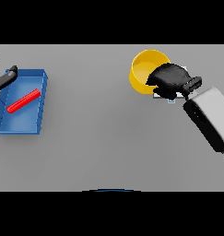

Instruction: Pick up the red beaker and tilt it to pour out 1 green nut into yellow bowl. Pick up the yellow bowl and place it on the metallic measuring scale.

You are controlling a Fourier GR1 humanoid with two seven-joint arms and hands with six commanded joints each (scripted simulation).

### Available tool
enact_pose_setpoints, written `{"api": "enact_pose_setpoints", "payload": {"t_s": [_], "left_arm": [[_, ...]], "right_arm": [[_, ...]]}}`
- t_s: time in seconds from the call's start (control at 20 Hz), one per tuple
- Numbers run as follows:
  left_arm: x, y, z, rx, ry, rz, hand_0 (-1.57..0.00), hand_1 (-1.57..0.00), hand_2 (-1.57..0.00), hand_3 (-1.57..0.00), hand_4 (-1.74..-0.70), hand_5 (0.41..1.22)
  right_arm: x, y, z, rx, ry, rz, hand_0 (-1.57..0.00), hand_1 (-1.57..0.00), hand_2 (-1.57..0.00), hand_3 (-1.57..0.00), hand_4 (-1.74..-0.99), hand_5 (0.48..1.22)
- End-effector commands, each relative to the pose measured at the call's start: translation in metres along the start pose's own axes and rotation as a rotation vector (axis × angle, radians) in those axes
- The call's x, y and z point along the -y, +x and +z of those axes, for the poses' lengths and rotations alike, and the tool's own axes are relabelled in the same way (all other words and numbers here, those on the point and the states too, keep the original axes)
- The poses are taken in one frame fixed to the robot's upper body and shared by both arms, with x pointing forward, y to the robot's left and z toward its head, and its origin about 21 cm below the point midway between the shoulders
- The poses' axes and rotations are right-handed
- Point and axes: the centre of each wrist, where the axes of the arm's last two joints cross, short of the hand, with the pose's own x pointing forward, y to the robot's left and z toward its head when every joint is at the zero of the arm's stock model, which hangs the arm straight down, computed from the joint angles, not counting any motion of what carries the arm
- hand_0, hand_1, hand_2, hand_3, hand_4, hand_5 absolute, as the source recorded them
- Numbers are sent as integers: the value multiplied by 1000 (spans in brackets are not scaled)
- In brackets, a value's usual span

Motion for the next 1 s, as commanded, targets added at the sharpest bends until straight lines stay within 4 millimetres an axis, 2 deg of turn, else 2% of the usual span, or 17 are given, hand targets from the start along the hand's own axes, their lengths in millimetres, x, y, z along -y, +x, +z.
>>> {"api": "enact_pose_setpoints", "payload": {"t_s": [0.0,0.2,0.35,0.45,0.55,0.75,0.95], "left_arm": [[4,3,0,-1,-7,7,1,1,1,1,-840,737],[2,5,1,-14,9,2,1,1,1,1,-852,758],[4,5,7,-26,6,7,1,1,1,1,-857,762],[-3,6,6,-36,14,9,1,1,1,1,-862,773],[6,12,4,-41,1,6,1,1,1,1,-863,784],[5,11,5,-38,6,-10,1,1,1,1,-858,804],[3,5,5,-58,5,-15,1,1,1,1,-851,802]], "right_arm": [[0,-8,0,-14,-6,-1,-1562,-1570,-1538,-1151,-1741,1221],[-3,-35,-4,-91,-38,-23,-1567,-1571,-1556,-1155,-1741,1221],[-11,-54,-7,-161,-32,-55,-1569,-1571,-1533,-1165,-1741,1221],[-18,-67,-7,-183,-29,-73,-1570,-1571,-1517,-1170,-1741,1221],[-28,-75,-10,-196,-21,-92,-1570,-1571,-1475,-1206,-1741,1221],[-45,-81,-15,-217,-5,-127,-1571,-1571,-1398,-1342,-1741,1221],[-53,-83,-19,-222,9,-140,-1571,-1571,-1380,-1392,-1741,1221]]}}
